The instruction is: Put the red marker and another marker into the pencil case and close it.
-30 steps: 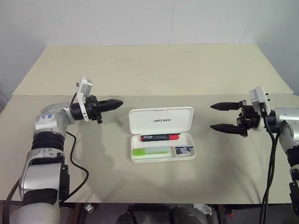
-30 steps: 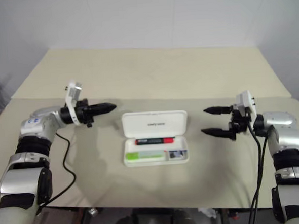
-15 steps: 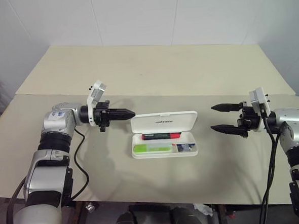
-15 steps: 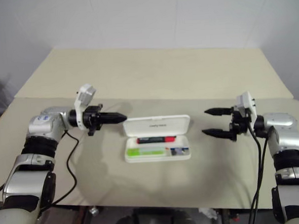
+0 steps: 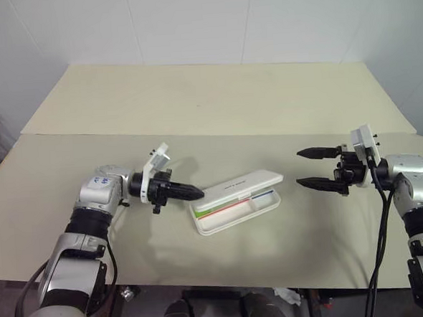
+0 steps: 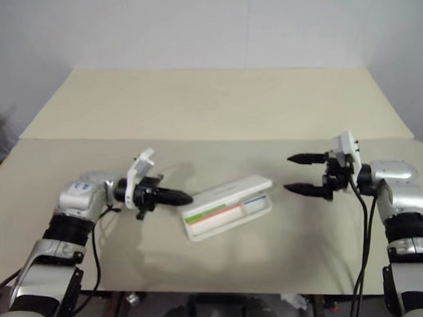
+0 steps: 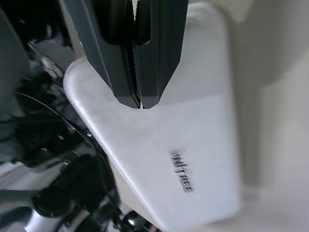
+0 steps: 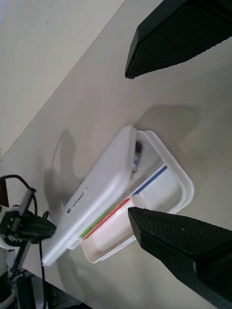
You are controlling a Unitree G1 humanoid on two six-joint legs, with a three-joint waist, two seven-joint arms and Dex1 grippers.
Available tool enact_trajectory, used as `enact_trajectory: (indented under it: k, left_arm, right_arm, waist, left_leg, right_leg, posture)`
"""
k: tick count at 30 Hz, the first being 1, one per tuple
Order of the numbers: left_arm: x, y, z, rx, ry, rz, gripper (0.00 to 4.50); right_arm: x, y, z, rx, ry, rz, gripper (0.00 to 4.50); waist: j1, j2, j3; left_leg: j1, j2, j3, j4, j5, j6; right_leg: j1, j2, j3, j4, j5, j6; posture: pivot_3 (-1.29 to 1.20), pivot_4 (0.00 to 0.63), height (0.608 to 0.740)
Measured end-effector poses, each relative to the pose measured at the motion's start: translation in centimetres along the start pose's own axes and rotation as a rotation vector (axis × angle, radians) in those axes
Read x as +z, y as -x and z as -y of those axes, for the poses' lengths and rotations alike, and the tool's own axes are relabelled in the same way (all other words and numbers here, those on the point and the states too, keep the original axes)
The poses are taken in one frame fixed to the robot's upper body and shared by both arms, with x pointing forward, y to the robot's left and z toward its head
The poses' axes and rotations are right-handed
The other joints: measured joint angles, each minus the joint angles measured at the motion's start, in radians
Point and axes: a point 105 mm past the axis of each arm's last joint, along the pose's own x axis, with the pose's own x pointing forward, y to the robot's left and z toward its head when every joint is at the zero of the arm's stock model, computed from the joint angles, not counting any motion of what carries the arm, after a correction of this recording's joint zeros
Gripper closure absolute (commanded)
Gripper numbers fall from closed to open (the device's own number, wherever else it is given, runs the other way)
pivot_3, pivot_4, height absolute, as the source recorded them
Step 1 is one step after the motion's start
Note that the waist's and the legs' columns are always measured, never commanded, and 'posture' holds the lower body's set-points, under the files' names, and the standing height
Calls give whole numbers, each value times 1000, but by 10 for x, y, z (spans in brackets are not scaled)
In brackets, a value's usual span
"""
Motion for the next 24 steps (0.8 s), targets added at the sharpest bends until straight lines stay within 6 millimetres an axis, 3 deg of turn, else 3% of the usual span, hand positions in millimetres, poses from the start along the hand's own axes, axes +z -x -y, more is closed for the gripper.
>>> enact_trajectory:
  k: [8,24]
  left_arm:
    - [0,-10,14,-48,-26,-9,4455]
    - [-16,-26,5,-32,-43,-132,4455]
  right_arm:
    - [-1,0,0,1,-3,1,0]
    - [3,4,1,-7,5,7,0]
  waist:
    - [-4,0,0]
    - [-2,0,0]
  left_leg:
    - [0,0,0,0,0,0]
    - [0,0,0,0,0,0]
  right_leg:
    - [0,0,0,0,0,0]
    - [0,0,0,-1,0,0]
  posture:
    - [0,150,740]
    - [0,150,740]
